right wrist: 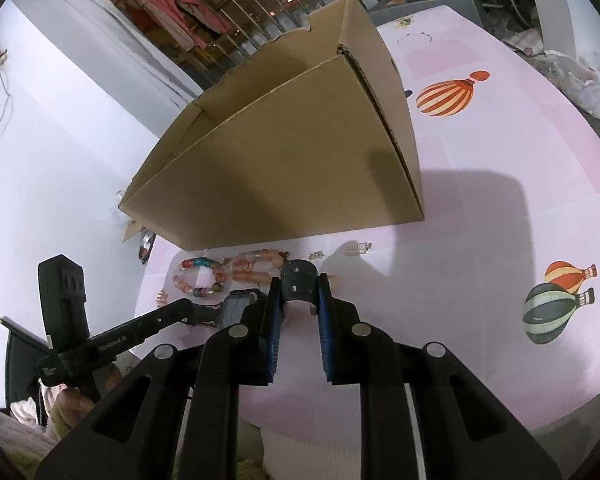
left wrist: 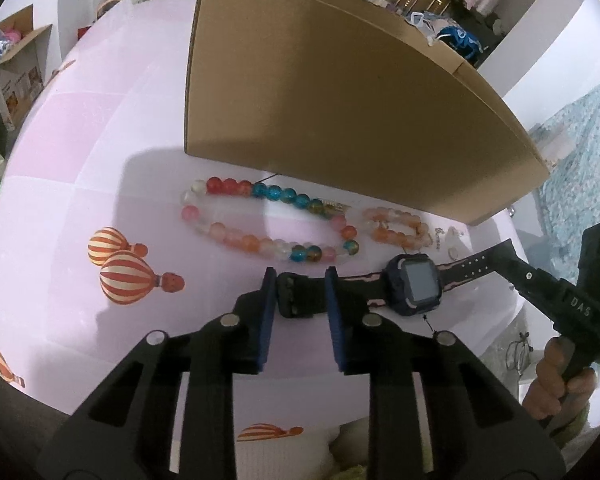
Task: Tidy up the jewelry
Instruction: 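Lift the smartwatch with the left gripper into the box and open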
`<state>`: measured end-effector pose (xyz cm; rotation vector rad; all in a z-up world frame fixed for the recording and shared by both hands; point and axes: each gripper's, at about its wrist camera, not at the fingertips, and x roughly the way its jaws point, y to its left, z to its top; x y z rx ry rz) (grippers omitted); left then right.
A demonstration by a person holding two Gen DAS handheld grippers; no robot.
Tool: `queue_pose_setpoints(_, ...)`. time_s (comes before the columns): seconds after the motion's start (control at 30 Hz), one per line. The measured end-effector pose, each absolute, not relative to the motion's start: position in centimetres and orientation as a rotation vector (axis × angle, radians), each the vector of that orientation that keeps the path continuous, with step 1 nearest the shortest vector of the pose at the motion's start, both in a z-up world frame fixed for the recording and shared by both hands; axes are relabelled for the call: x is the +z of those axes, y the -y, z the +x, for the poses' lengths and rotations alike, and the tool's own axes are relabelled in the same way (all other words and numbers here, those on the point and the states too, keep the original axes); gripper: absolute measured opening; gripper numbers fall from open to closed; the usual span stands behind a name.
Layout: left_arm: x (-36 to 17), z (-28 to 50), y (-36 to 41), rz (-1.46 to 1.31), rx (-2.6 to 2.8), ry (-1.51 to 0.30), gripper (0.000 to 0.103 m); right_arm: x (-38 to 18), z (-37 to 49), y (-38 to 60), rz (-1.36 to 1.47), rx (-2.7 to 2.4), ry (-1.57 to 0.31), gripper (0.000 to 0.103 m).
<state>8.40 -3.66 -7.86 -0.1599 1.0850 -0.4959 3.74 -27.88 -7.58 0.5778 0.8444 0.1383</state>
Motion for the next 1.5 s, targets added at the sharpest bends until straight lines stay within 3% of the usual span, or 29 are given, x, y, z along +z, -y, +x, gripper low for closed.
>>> queue_pose_setpoints(0.27,-7.5,7.2,4.6,-0.104,-0.488,-1.038,0.006,-7.9,3.6,28.0,0.583,0.14,-0.841,0.017)
queue_pose_setpoints(0.5,-6.1,6.6,4.8,-0.042,-0.478,-0.979,0.004,-7.0,3.2,27.4,0.55,0.155,-0.823,0.017)
queue_pose_setpoints(0.73,-1.3,5.3,4.3,-0.071,-0.542,-0.903,0.004,-2.9,2.6,26.1,0.46,0.212,-0.786,0.017)
queue_pose_setpoints(0.87,4.5,5.7,3.3,-0.097,-0.605,-0.804,0.004,1.6,3.0,25.8,0.396,0.253,-0.708,0.017)
queue_pose_setpoints(1.07,9.9,12.4,4.9,-0.04,-0.632,-0.732,0.004,7.4,8.8,26.3,0.266,0.273,-0.608,0.017)
queue_pose_setpoints(1.33,5.6,26.8,11.4,0.125,-0.573,-0.949,0.004,5.1,23.0,27.4,0.141,0.142,-0.885,0.017)
queue_pose_setpoints(1.5,3.5,31.1,14.1,0.214,-0.549,-1.016,0.004,2.4,27.8,28.1,0.096,0.066,-1.039,0.017)
